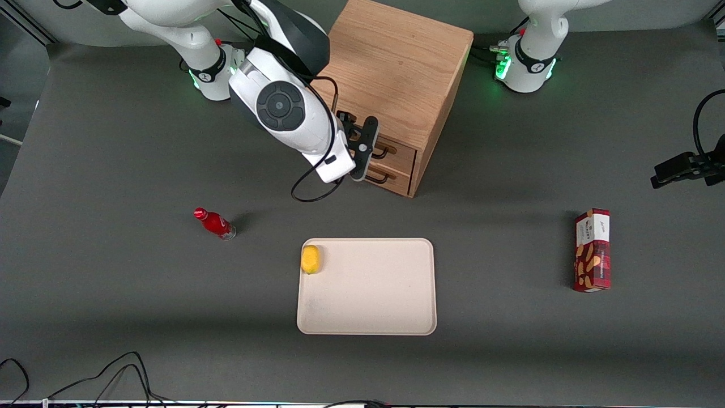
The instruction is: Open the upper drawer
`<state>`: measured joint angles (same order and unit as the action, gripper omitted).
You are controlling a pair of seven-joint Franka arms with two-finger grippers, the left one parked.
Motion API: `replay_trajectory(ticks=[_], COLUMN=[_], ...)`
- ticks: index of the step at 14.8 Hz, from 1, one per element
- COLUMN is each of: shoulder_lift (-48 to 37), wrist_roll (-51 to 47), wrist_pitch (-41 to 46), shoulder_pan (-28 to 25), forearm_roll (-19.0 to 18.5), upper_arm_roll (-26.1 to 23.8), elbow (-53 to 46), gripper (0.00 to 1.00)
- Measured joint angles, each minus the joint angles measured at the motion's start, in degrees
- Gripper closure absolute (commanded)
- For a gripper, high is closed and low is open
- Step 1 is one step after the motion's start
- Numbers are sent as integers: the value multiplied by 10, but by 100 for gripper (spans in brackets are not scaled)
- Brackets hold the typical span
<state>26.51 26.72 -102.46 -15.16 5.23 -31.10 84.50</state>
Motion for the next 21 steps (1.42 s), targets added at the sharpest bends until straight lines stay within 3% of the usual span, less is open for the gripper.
replay_trajectory(ticks=[21], shoulder_lift=[17], wrist_roll=[8], wrist_pitch=[-35], shoulder_pan=[-3], forearm_roll=[-29], upper_arm_roll=[1], elbow=[26], gripper=[0])
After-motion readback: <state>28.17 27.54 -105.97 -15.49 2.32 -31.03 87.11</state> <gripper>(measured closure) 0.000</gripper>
